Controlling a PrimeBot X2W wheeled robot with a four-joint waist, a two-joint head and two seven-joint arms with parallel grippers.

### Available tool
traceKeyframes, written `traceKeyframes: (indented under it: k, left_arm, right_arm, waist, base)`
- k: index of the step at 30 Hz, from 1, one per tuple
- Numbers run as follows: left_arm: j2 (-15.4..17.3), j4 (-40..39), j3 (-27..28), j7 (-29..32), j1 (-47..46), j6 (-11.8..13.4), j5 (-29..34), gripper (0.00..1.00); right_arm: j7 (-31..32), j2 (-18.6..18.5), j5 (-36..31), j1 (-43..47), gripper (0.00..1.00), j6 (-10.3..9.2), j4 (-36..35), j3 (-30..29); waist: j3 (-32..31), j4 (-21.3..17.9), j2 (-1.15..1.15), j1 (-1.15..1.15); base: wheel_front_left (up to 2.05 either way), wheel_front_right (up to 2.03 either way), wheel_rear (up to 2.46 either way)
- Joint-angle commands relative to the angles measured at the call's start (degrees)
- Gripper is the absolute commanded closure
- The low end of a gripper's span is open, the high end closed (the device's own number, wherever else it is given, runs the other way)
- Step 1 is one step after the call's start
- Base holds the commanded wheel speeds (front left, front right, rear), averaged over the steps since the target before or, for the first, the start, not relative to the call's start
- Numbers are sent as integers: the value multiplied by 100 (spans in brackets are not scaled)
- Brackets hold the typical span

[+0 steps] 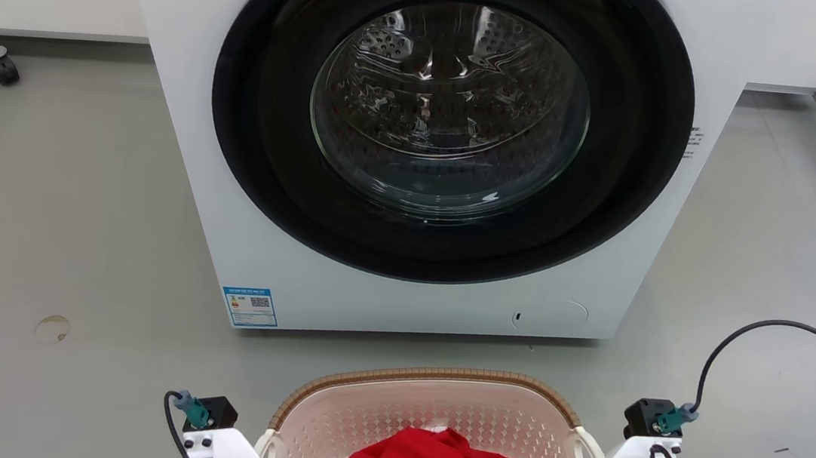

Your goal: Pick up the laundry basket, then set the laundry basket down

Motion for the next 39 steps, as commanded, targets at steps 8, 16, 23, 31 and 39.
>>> traceKeyframes:
  k: [8, 16, 23, 31, 39]
  left_arm:
    - [892, 215, 132, -50, -97, 269, -17, 100]
    - [906, 215, 123, -68, -91, 265, -46, 100]
    - [878, 215, 96, -142, -133, 279, -44, 100]
    - [840, 215, 80, -274, -231, 286, -44, 100]
    - [795, 215, 50, -532, -467, 258, -13, 100]
  right_arm:
    - [-129, -718, 20, -179, 100, -81, 359, -18]
    - [-120, -718, 21, -179, 100, -81, 389, -7]
    - [-172, -718, 30, -224, 100, -81, 409, -1]
    - [-266, -718, 17, -303, 100, -81, 431, 4]
    - [-492, -718, -16, -512, 100, -81, 454, 8]
  waist:
    - [13, 27, 0, 0]
    - [37, 28, 0, 0]
    - [129, 36, 0, 0]
    - [362, 50, 0, 0]
    - [856, 44, 0, 0]
  base:
    - [0, 0, 0]
    - [0, 0, 0]
    - [0, 0, 0]
    - [0, 0, 0]
    - [0, 0, 0]
